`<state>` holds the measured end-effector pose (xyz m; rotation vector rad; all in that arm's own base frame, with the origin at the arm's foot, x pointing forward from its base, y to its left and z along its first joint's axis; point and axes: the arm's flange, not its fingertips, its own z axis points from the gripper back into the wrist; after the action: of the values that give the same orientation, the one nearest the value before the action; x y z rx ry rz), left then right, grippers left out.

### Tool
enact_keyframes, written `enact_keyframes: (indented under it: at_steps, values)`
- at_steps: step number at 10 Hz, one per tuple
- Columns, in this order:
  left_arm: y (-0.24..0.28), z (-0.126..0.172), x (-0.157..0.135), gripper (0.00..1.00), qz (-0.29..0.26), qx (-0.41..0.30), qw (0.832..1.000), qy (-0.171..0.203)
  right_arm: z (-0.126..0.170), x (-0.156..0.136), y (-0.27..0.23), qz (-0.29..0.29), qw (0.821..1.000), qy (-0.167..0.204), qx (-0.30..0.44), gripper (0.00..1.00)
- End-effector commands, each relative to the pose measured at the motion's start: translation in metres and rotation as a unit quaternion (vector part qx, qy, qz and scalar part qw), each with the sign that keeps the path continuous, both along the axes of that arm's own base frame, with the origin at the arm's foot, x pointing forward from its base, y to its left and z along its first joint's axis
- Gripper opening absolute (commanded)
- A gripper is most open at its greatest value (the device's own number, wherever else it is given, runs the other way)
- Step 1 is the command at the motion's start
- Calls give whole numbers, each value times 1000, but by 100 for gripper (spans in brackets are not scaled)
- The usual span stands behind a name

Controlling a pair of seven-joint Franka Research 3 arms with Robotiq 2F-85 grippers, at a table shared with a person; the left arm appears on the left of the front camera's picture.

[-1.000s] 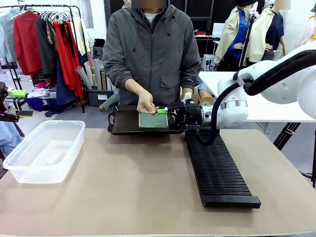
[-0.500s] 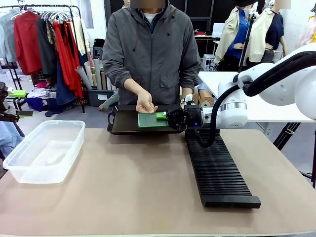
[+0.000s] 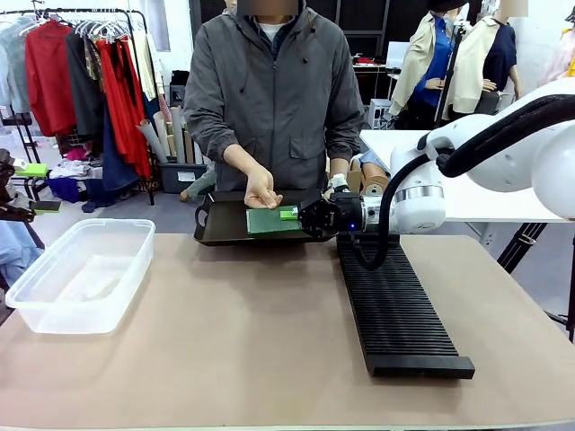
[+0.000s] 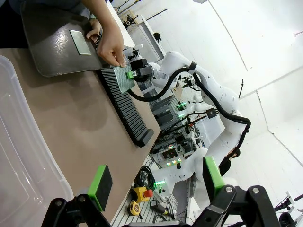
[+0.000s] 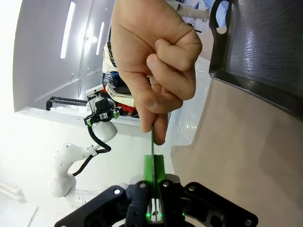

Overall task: Sort PCBs into racks and boxes based on the side picked up.
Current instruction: Pick up the Blank PCB handed by the Human, then if the short side of the Blank PCB is picked up, insert it into the PCB Rack ; if the long side is picked up, place it in the Organizing box.

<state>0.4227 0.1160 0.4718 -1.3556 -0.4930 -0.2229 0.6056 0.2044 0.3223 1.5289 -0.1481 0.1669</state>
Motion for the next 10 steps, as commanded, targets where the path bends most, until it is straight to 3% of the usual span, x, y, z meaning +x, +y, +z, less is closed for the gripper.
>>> enact_keyframes:
  at_steps: [1, 10]
  values:
    - [1, 1, -1, 100, -1, -1, 1000, -1, 0, 0, -5, -11, 1000, -5, 7, 0]
    - [1, 1, -1, 100, -1, -1, 1000, -1, 0, 0, -5, -11, 1000, -5, 7, 0]
